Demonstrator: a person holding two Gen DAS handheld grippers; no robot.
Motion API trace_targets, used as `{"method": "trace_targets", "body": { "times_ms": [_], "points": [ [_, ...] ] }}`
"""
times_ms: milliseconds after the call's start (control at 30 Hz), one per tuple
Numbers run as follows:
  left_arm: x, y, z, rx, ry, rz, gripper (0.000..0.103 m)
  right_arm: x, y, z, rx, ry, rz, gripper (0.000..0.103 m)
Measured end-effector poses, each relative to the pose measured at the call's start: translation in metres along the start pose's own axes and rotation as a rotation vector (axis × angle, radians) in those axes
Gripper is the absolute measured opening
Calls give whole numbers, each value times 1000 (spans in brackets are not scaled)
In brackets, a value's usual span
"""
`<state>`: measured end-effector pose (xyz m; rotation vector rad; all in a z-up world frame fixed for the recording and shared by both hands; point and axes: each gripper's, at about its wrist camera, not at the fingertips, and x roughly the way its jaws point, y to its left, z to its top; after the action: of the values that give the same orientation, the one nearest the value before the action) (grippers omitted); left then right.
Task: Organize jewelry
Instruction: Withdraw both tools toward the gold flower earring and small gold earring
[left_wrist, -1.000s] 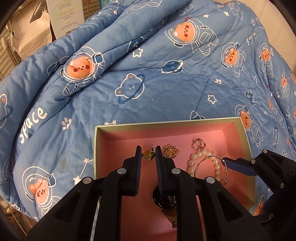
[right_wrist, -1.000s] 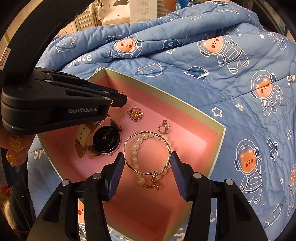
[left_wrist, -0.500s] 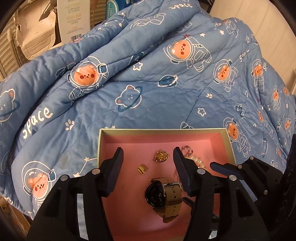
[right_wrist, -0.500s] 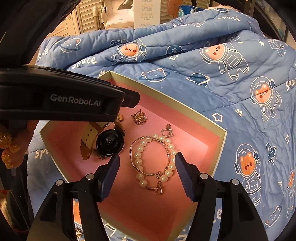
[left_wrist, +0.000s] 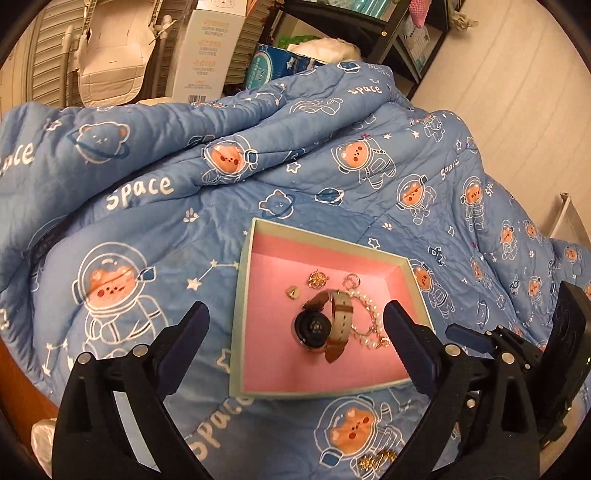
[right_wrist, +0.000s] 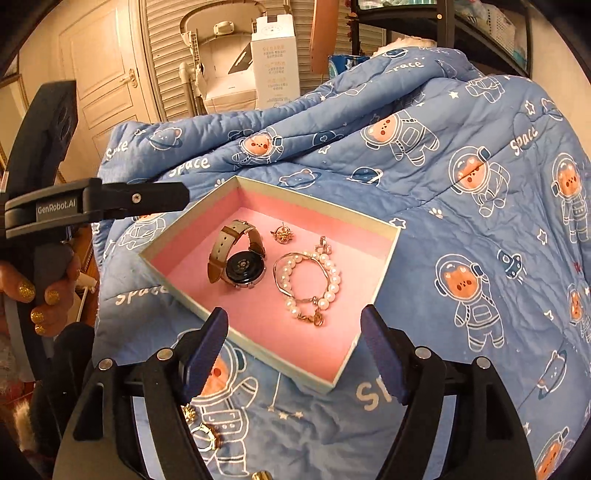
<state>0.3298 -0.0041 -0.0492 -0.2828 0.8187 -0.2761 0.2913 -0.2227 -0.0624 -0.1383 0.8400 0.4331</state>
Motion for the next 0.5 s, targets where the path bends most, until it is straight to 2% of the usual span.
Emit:
{"method": "trace_targets", "body": {
  "times_ms": [133, 500],
  "points": [
    [-15, 2, -29, 30, -2, 7, 94, -13, 0, -19, 31, 1, 14, 73],
    [-36, -22, -114, 223, 28, 12, 94, -30, 16, -78, 38, 44, 36, 73]
  ]
}}
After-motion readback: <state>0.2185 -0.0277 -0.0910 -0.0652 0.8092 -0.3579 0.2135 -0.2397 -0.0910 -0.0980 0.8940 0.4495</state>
